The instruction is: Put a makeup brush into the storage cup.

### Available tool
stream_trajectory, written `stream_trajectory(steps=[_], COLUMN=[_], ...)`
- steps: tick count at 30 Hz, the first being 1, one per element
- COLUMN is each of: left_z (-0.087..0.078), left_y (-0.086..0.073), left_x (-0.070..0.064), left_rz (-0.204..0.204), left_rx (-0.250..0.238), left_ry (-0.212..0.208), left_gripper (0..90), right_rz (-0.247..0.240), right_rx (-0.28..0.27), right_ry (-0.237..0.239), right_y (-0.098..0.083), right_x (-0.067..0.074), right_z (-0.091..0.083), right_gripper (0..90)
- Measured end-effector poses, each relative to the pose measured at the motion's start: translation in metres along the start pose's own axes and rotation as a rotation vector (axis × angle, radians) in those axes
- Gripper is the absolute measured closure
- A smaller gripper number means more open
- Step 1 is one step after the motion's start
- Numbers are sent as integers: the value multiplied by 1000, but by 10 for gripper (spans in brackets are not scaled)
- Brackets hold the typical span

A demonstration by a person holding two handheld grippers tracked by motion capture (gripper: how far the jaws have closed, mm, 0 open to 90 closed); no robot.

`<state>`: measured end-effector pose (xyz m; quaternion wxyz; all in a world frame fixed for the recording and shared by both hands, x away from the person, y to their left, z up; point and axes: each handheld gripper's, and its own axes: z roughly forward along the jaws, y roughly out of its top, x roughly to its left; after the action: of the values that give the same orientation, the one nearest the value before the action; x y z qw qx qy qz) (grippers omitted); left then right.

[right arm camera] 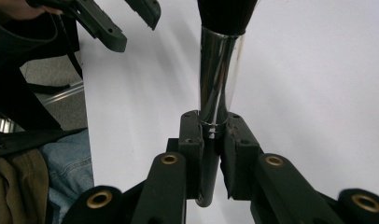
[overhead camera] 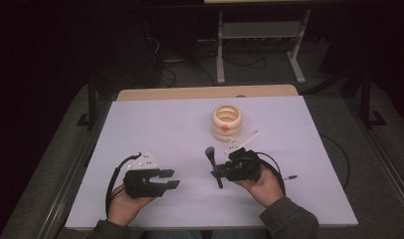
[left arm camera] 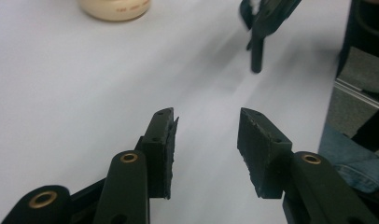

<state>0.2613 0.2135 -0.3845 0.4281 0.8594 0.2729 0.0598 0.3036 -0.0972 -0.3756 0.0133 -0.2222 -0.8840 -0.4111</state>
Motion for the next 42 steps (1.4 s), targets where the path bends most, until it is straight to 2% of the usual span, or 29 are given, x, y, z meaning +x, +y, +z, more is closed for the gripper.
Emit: stream_trajectory(steps=[2, 9, 11, 20, 28, 33, 35, 38, 42], left_z=[0, 1, 1, -2, -4, -3, -4, -5, -7], left_y=[-3, -12, -13, -17, -17, -17, -17, -18, -18], left_x=[1, 3, 5, 6, 8, 7, 8, 7, 8], left_rz=[2, -5, 2, -15, -16, -11, 3, -8, -1], left_rx=[7, 27, 23, 12, 2, 6, 11, 7, 6], left_ry=[5, 21, 27, 47, 44, 44, 48, 51, 59], left_gripper=[546, 522, 519, 503, 497, 492, 491, 488, 478], right_rz=[19, 40, 37, 62, 69, 56, 58, 62, 70], right_rx=[-5, -13, -15, -22, -33, -39, -39, -39, -38], right_ry=[9, 7, 6, 5, 3, -11, -7, -1, 0], right_y=[-1, -1, -1, 3, 16, 27, 28, 32, 39], right_x=[-3, -11, -13, -23, -29, -31, -31, -34, -40], right_z=[-4, -12, -13, -19, -26, -30, -30, -30, -31], right_gripper=[784, 784, 784, 784, 784, 784, 784, 784, 784])
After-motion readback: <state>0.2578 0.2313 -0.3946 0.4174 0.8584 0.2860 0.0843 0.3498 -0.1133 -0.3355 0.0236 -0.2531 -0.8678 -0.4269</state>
